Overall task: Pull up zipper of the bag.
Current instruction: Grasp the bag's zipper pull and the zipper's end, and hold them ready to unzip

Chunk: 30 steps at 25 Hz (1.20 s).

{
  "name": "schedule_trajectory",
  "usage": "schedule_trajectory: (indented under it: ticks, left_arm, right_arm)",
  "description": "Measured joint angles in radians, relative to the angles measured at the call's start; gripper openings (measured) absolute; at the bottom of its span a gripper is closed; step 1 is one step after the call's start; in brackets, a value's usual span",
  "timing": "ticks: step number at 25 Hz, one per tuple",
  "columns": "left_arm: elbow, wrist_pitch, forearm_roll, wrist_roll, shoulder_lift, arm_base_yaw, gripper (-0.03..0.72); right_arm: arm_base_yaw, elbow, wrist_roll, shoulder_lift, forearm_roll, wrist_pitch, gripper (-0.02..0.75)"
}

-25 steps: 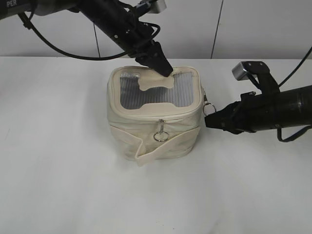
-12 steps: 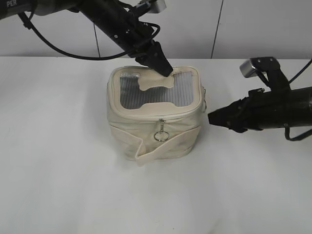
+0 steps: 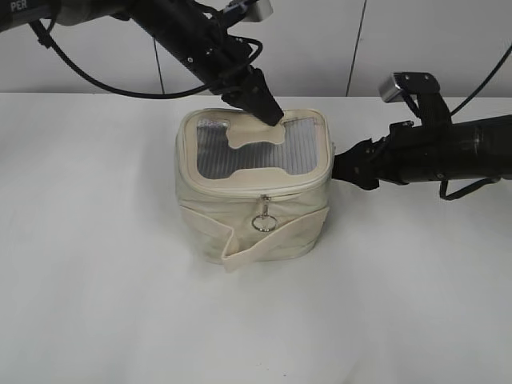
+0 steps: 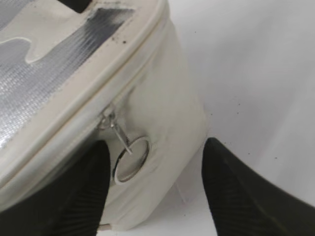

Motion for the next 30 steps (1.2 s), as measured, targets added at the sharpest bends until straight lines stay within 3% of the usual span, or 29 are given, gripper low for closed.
schedule_trajectory:
  ticks: [6, 7, 10, 12, 25, 30]
  left_arm:
    - [0.0, -0.001, 0.005, -0.001, 0.0, 0.002, 0.044]
    - [0.0, -0.002, 0.006, -0.002, 0.0, 0.003, 0.044]
    - [0.0, -0.004, 0.006, -0.002, 0.0, 0.004, 0.044]
    - [0.0, -0.004, 0.006, -0.002, 0.0, 0.004, 0.044]
    - [0.0, -0.004, 0.005, -0.002, 0.0, 0.004, 0.044]
    - [0.0, -0.002, 0.005, -0.004, 0.0, 0.003, 0.044]
  right_arm:
    - [0.021, -0.078, -0.002, 0.075, 0.005, -0.009, 0.44]
    - [0.029, -0.094, -0.002, 0.085, 0.005, -0.014, 0.391]
    - [0.05, -0.124, -0.007, 0.11, 0.007, -0.021, 0.136]
    - [0.053, -0.126, -0.01, 0.111, 0.002, -0.02, 0.06]
    - [0.057, 0.112, 0.009, -0.093, -0.027, -0.079, 0.021]
    - [0.058, 0.17, 0.029, -0.144, -0.035, -0.02, 0.021]
